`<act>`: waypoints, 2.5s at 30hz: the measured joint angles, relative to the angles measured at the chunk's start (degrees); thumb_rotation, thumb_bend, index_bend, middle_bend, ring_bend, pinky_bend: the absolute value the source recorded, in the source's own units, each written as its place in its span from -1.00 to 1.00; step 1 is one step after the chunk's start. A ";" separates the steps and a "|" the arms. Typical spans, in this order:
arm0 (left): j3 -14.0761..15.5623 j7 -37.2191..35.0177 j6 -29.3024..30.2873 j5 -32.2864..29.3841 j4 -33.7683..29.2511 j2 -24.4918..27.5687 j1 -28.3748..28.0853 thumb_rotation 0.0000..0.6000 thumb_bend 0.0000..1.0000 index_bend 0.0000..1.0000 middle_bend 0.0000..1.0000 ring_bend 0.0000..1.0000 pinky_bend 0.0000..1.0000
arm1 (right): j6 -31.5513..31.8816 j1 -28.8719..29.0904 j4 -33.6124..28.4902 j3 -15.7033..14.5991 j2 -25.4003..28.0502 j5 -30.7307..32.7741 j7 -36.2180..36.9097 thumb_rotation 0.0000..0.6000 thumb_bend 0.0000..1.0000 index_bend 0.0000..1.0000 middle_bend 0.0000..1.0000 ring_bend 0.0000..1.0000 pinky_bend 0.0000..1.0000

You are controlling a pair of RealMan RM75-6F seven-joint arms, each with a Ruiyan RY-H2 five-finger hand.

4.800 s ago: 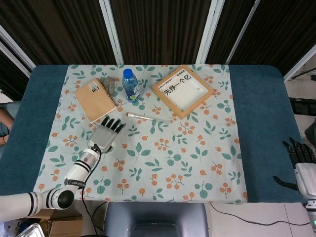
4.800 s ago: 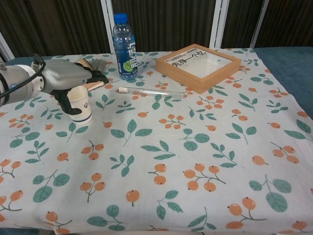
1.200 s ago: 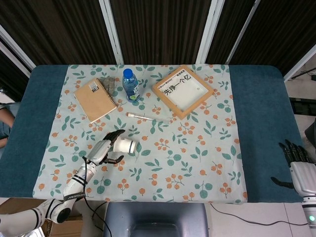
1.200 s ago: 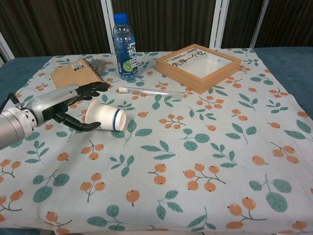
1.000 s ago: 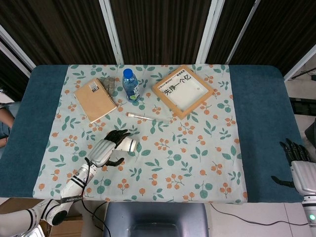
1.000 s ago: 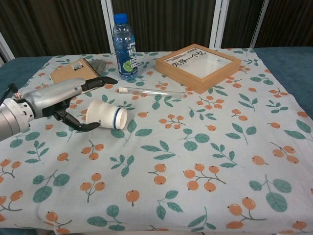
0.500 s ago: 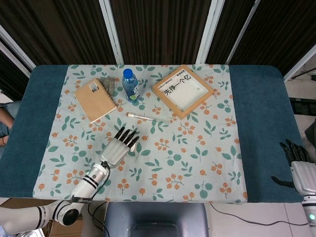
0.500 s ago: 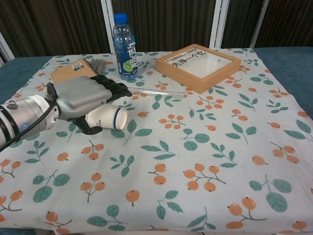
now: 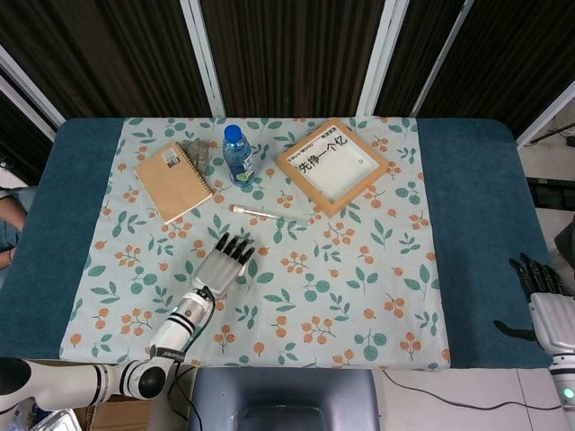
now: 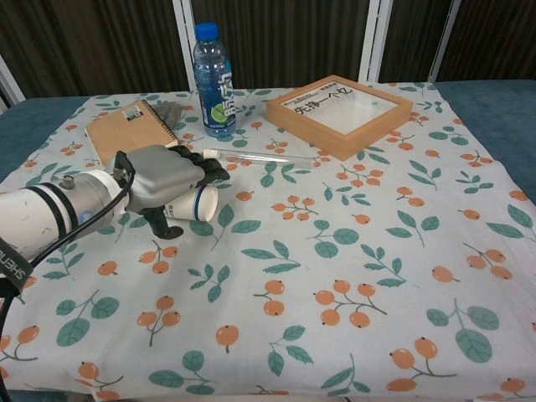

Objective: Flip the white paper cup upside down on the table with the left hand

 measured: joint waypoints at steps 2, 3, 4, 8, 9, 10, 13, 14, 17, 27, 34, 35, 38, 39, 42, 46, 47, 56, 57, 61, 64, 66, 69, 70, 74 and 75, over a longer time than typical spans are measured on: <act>0.21 0.06 0.30 -0.24 0.36 -0.15 -0.28 1.00 -0.32 -1.00 -0.98 -1.00 -1.00 | -0.12 0.06 -0.01 0.01 -0.04 0.04 -0.05 1.00 -0.61 -1.00 -1.00 -1.00 -1.00; 0.33 0.05 0.47 -0.42 0.67 -0.31 -0.44 1.00 -0.31 -0.99 -0.96 -1.00 -1.00 | -0.15 0.08 -0.04 -0.01 -0.05 0.01 -0.09 1.00 -0.61 -1.00 -1.00 -1.00 -1.00; 0.41 -0.03 0.57 -0.62 0.94 -0.48 -0.55 1.00 -0.29 -0.96 -0.92 -1.00 -1.00 | -0.18 0.10 -0.07 -0.02 -0.05 -0.01 -0.13 1.00 -0.61 -1.00 -1.00 -1.00 -1.00; 0.75 -0.77 0.73 -1.21 1.95 -1.09 -1.05 1.00 -0.26 -0.84 -0.79 -1.00 -1.00 | -0.40 0.17 -0.04 -0.01 -0.08 0.13 -0.18 1.00 -0.61 -1.00 -1.00 -1.00 -1.00; 0.84 -1.10 0.86 -1.23 2.23 -1.29 -1.20 1.00 -0.26 -0.81 -0.76 -1.00 -1.00 | -0.44 0.19 -0.03 0.01 -0.09 0.18 -0.19 1.00 -0.61 -1.00 -1.00 -1.00 -1.00; 0.87 -1.25 0.91 -1.22 2.31 -1.36 -1.26 1.00 -0.25 -0.77 -0.73 -1.00 -1.00 | -0.52 0.22 -0.01 0.03 -0.10 0.24 -0.21 1.00 -0.61 -1.00 -1.00 -1.00 -1.00; 0.99 -1.92 1.12 -1.06 2.79 -1.71 -1.65 1.00 -0.22 -0.63 -0.64 -1.00 -1.00 | -0.73 0.28 0.02 0.03 -0.11 0.36 -0.25 1.00 -0.61 -1.00 -1.00 -1.00 -1.00; 1.05 -2.08 1.18 -0.99 2.96 -1.81 -1.76 1.00 -0.19 -0.57 -0.60 -1.00 -1.00 | -0.75 0.29 0.03 0.03 -0.12 0.37 -0.25 1.00 -0.61 -1.00 -1.00 -1.00 -1.00; 1.26 -2.29 1.35 -0.95 3.61 -2.08 -2.02 1.00 -0.12 -0.39 -0.47 -1.00 -1.00 | -0.80 0.29 0.04 0.02 -0.11 0.43 -0.24 1.00 -0.61 -1.00 -1.00 -1.00 -1.00; 1.82 -4.54 3.26 1.11 4.21 -2.32 -1.95 1.00 -0.05 -0.13 -0.24 -0.92 -1.00 | -1.14 0.39 -0.58 0.15 0.36 0.80 -0.51 1.00 -0.61 -1.00 -1.00 -1.00 -1.00; 0.18 -13.13 4.87 5.15 3.20 -2.06 -0.77 1.00 -0.09 -0.13 -0.24 -0.89 -1.00 | -1.23 0.41 -0.83 0.14 0.60 0.88 -0.55 1.00 -0.61 -1.00 -1.00 -1.00 -1.00; -0.26 -15.17 5.13 5.80 3.01 -2.04 -0.49 1.00 -0.11 -0.14 -0.24 -0.89 -1.00 | -1.21 0.39 -0.86 0.14 0.62 0.88 -0.56 1.00 -0.61 -1.00 -1.00 -1.00 -1.00; -1.96 -23.78 6.21 8.02 2.65 -2.22 0.70 1.00 -0.13 -0.15 -0.24 -0.89 -1.00 | -1.18 0.38 -0.96 0.11 0.64 0.85 -0.60 1.00 -0.61 -1.00 -1.00 -1.00 -1.00; -2.66 -27.91 6.62 8.88 2.63 -2.40 1.27 1.00 -0.14 -0.14 -0.24 -0.89 -1.00 | -1.16 0.38 -1.00 0.10 0.62 0.82 -0.64 1.00 -0.61 -1.00 -1.00 -1.00 -1.00; -4.38 -39.42 7.22 10.49 2.85 -3.03 2.85 1.00 -0.15 -0.14 -0.24 -0.91 -1.00 | -1.17 0.41 -1.16 0.06 0.58 0.74 -0.82 1.00 -0.61 -1.00 -1.00 -1.00 -1.00; -6.12 -54.19 6.76 11.74 3.68 -3.70 5.23 1.00 -0.16 -0.16 -0.27 -0.95 -1.00 | -1.12 0.36 -1.40 -0.02 0.65 0.71 -1.09 1.00 -0.61 -1.00 -1.00 -1.00 -1.00; -6.38 -57.11 6.56 12.07 4.03 -3.88 5.83 1.00 -0.16 -0.17 -0.27 -0.96 -1.00 | -1.11 0.35 -1.46 -0.03 0.68 0.72 -1.18 1.00 -0.61 -1.00 -1.00 -1.00 -1.00; -7.35 -77.03 3.72 14.91 10.89 -7.76 10.54 1.00 -0.17 -0.26 -0.34 -0.98 -1.00 | -1.50 0.42 -2.34 -0.24 0.79 0.89 -2.69 1.00 -0.61 -1.00 -1.00 -1.00 -1.00; -7.40 -78.67 3.44 15.18 12.13 -8.56 11.00 1.00 -0.17 -0.26 -0.34 -0.98 -1.00 | -1.61 0.45 -2.44 -0.26 0.79 0.94 -2.86 1.00 -0.61 -1.00 -1.00 -1.00 -1.00; -7.34 -81.33 4.11 17.32 15.81 -11.02 12.07 1.00 -0.17 -0.29 -0.37 -0.98 -1.00 | -1.76 0.55 -2.77 -0.16 0.78 1.25 -3.41 1.00 -0.61 -1.00 -1.00 -1.00 -1.00; -7.18 -82.91 5.03 19.23 17.77 -12.27 12.56 1.00 -0.17 -0.32 -0.40 -0.98 -1.00 | -1.80 0.59 -2.93 -0.10 0.84 1.36 -3.56 1.00 -0.61 -1.00 -1.00 -1.00 -1.00; -7.07 -83.74 5.23 20.12 18.55 -12.60 12.75 1.00 -0.17 -0.34 -0.42 -0.98 -1.00 | -1.86 0.61 -2.96 -0.10 0.84 1.40 -3.60 1.00 -0.61 -1.00 -1.00 -1.00 -1.00; -6.87 -84.62 5.28 21.11 19.06 -12.72 12.94 1.00 -0.18 -0.42 -0.52 -1.00 -1.00 | -1.99 0.64 -2.93 -0.13 0.82 1.48 -3.65 1.00 -0.61 -1.00 -1.00 -1.00 -1.00; -6.77 -84.83 5.21 21.36 19.12 -12.69 12.97 1.00 -0.18 -0.46 -0.56 -1.00 -1.00 | -2.05 0.65 -2.91 -0.14 0.82 1.53 -3.67 1.00 -0.61 -1.00 -1.00 -1.00 -1.00; -6.39 -85.59 4.36 22.05 19.25 -12.33 13.12 1.00 -0.18 -0.70 -0.72 -1.00 -1.00 | -2.17 0.63 -2.93 -0.11 0.85 1.76 -3.69 1.00 -0.61 -1.00 -1.00 -1.00 -1.00; -6.26 -85.75 3.87 22.15 19.20 -12.13 13.12 1.00 -0.18 -0.76 -0.76 -1.00 -1.00 | -2.19 0.63 -2.95 -0.10 0.87 1.83 -3.72 1.00 -0.61 -1.00 -1.00 -1.00 -1.00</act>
